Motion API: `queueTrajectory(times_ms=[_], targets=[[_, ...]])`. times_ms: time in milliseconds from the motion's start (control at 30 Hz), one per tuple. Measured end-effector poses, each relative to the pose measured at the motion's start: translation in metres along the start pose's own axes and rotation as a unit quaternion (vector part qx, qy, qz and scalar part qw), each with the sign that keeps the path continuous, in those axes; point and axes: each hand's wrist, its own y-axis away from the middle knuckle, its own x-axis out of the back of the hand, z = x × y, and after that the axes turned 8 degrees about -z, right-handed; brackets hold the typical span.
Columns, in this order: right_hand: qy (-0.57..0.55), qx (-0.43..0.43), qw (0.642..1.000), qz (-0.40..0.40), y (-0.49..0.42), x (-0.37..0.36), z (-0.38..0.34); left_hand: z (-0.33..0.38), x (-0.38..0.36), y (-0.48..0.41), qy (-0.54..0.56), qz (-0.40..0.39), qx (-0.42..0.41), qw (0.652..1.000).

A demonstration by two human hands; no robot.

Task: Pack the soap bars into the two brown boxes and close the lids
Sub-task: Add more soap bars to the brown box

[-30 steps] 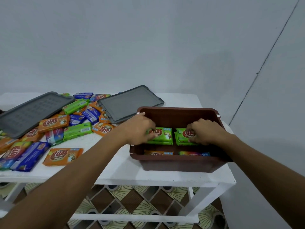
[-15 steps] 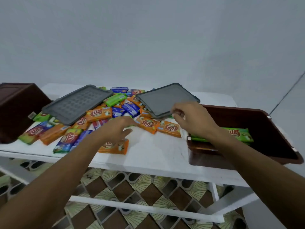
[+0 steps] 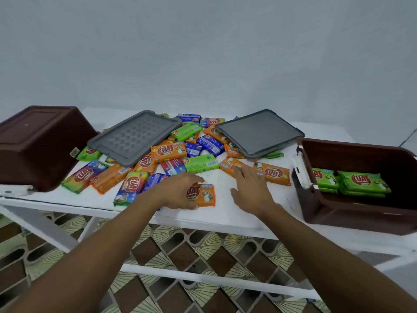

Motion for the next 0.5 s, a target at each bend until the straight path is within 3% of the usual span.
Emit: queueTrajectory(times_ms=[100,233,367,500], targets=[[0.028,-0.002,0.999,0.022,0.004,0.003,-0.003,-0.002,-0.002,-0.003,0.004,0.007,-0.005,1.000],[-0.076,-0.014,0.997,-0.003,0.005,0.012,-0.002,-0.002,-0.001,-0.009,0.003,0.021,-0.019,1.000],[-0.089,-0.052,0.995,-0.007,0.003,0.020,0.001,-0.004,-0.004,-0.014,0.015,0.021,0.007,1.000],[0.005,0.046,0.995,-0.088,0.007,0.032,0.011,-0.006,-0.004,-0.012,0.031,0.019,0.013,0.999]])
